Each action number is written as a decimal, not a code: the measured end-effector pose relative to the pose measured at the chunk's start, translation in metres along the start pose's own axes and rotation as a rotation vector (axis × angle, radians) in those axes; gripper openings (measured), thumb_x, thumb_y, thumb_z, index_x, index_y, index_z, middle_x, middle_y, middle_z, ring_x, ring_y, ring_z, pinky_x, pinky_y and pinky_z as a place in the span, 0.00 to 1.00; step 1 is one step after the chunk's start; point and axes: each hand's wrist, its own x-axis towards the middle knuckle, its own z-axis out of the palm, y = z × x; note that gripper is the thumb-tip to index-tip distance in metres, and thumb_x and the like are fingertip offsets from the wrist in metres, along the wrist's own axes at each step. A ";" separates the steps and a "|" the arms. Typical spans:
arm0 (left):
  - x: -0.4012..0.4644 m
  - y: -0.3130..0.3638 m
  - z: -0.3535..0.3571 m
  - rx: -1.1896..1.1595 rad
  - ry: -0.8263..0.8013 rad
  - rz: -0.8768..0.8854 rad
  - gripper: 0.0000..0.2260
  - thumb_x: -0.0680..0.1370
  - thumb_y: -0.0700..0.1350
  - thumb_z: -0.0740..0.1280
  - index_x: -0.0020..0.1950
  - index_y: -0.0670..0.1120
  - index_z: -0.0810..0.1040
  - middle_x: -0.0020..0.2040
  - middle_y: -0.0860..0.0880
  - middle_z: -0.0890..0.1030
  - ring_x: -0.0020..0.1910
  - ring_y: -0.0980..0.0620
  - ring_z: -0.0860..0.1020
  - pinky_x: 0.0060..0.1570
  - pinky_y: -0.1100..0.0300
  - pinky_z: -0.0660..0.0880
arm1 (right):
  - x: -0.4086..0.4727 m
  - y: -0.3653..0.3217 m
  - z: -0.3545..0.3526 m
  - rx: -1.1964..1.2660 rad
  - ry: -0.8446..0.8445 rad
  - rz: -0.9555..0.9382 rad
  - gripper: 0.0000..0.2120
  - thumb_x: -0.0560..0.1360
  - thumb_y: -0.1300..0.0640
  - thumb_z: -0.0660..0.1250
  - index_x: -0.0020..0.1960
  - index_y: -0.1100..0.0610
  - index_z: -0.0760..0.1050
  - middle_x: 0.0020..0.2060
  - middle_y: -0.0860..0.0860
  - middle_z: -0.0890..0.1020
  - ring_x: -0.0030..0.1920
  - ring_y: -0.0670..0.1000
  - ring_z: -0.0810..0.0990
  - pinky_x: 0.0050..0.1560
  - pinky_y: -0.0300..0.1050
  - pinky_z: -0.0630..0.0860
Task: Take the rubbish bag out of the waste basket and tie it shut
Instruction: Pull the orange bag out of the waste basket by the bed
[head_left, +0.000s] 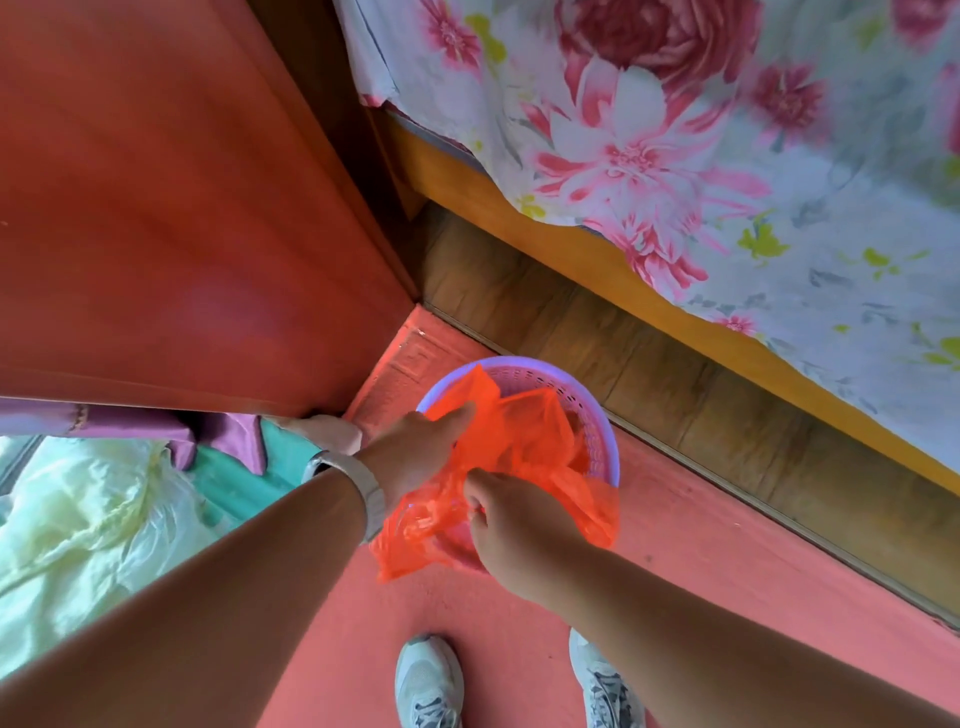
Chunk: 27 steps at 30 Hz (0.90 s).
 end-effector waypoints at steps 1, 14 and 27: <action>0.002 0.003 0.006 -0.007 -0.032 -0.059 0.20 0.69 0.66 0.65 0.37 0.49 0.74 0.32 0.46 0.73 0.32 0.47 0.74 0.36 0.55 0.73 | -0.001 -0.001 0.001 -0.007 -0.023 -0.036 0.06 0.78 0.60 0.61 0.45 0.52 0.66 0.43 0.56 0.79 0.42 0.59 0.74 0.38 0.46 0.61; 0.007 0.002 0.021 -0.175 0.235 0.214 0.11 0.77 0.40 0.59 0.36 0.44 0.75 0.32 0.45 0.77 0.35 0.41 0.78 0.28 0.60 0.72 | -0.013 0.086 -0.027 0.008 0.463 0.307 0.08 0.78 0.59 0.63 0.56 0.59 0.74 0.54 0.56 0.76 0.53 0.61 0.76 0.47 0.48 0.70; -0.040 0.043 0.010 -0.547 0.209 0.139 0.05 0.74 0.40 0.66 0.40 0.45 0.80 0.35 0.42 0.77 0.33 0.46 0.73 0.38 0.50 0.73 | 0.007 0.104 -0.031 -0.259 -0.044 0.392 0.38 0.78 0.41 0.56 0.80 0.54 0.44 0.81 0.55 0.45 0.80 0.55 0.47 0.76 0.53 0.54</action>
